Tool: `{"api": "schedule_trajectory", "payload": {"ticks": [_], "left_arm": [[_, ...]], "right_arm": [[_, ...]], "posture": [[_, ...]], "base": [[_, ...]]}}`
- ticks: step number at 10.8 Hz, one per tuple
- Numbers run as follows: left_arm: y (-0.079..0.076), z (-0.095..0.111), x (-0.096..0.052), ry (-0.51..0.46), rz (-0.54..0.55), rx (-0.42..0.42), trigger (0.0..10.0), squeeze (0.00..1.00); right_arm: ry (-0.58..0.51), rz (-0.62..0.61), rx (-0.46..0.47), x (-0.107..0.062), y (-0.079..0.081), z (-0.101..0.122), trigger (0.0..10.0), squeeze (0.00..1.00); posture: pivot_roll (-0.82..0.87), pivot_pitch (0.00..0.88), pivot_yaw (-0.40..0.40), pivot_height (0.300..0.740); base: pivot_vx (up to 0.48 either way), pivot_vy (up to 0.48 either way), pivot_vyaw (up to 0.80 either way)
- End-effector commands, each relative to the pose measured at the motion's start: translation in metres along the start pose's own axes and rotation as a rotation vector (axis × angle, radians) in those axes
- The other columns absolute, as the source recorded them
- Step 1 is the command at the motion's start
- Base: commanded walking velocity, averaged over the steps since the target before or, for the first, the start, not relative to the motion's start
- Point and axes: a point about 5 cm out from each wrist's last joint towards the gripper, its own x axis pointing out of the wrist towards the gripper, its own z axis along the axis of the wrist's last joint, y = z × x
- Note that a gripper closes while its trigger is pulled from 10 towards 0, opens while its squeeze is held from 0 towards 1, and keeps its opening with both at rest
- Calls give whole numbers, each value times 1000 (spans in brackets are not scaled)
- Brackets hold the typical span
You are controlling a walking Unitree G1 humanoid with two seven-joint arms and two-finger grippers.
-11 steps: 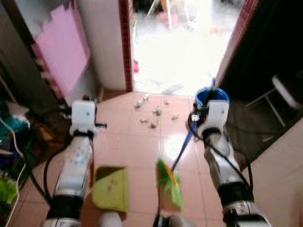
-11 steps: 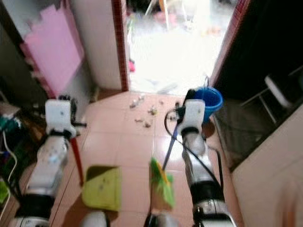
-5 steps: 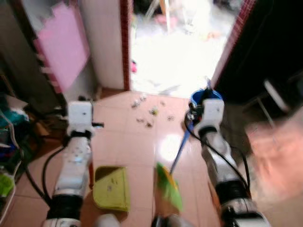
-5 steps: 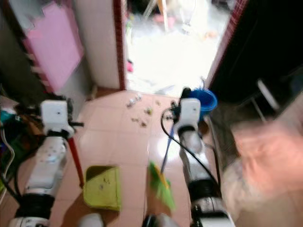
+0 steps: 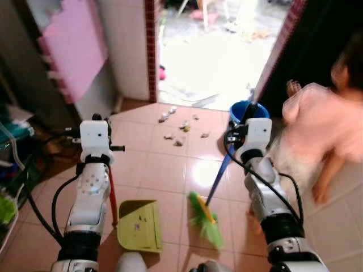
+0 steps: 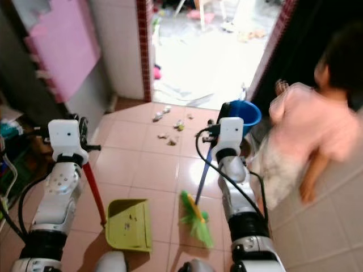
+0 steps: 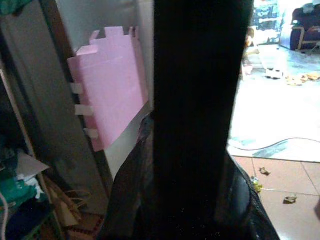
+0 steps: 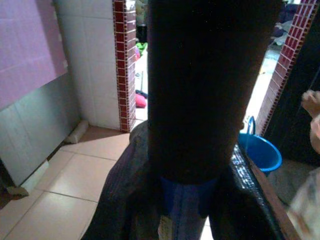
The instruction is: Sweep floor
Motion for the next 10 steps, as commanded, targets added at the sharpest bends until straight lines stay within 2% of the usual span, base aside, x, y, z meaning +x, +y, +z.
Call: {"api": "schedule_trajectory", "payload": {"ticks": [1, 2, 4, 6, 9, 10], "left_arm": [[5, 14, 6, -59, 8, 15, 10000, 0], [6, 13, 6, -62, 0, 18, 10000, 0], [3, 12, 5, -55, -42, 36, 10000, 0], [-2, 11, 9, -56, -96, 60, 10000, 0], [-13, 15, 15, -70, -133, 36, 10000, 0], [-15, 18, 15, -84, -160, 3, 10000, 0]], "right_arm": [[-36, 5, 3, 2, 3, 9, 10000, 0], [-60, -17, 2, 2, -1, 14, 10000, 0], [-91, -75, 12, 2, -6, 21, 10000, 0], [-86, -132, 3, 0, -13, 16, 10000, 0], [-93, -193, -12, 0, -21, 18, 10000, 0], [-103, -200, -6, 3, -23, 20, 10000, 0]], "posture": [[62, 11, -68, 740], [58, 11, -56, 740], [58, 0, -39, 740], [58, 0, -17, 740], [60, 0, -6, 740], [54, 0, 2, 740]], "base": [[0, 480, 0], [0, 480, 0], [0, 0, 0], [0, 0, 0], [0, 0, 0], [0, 0, -431]]}}
